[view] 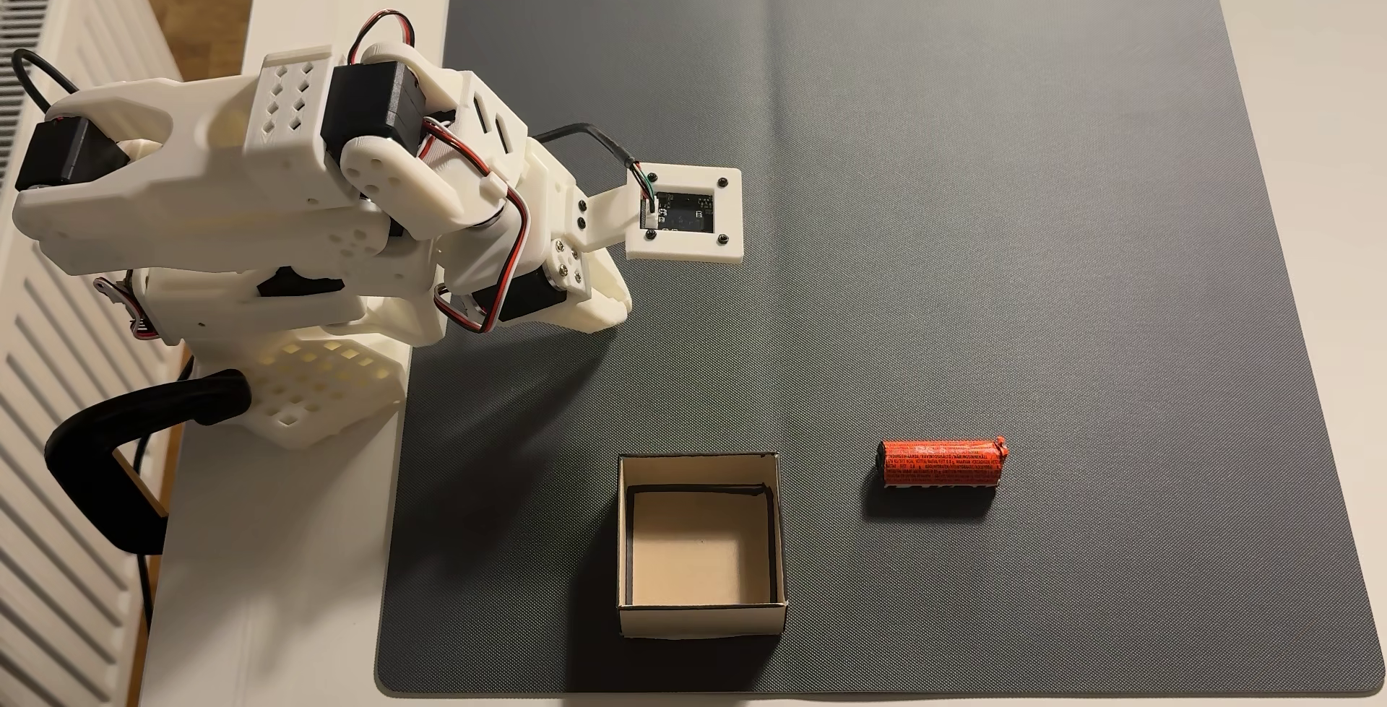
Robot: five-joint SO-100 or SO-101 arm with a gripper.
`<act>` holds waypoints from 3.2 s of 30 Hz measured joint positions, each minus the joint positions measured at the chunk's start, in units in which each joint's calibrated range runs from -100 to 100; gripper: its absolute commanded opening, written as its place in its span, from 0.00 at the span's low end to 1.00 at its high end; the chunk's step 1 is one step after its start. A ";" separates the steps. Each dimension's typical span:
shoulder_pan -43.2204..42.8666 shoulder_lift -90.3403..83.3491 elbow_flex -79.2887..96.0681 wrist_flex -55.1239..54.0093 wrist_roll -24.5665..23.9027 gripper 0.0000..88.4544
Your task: Pick the red object and place it in the box
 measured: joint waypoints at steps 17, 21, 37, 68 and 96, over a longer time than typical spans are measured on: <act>0.00 0.00 0.00 0.00 0.00 0.01; 0.00 0.00 0.00 0.00 0.00 0.01; 0.00 0.00 0.00 0.00 0.00 0.01; 4.23 1.03 -15.15 -10.09 -0.81 0.01; 7.65 72.53 -42.97 -51.65 -0.70 0.37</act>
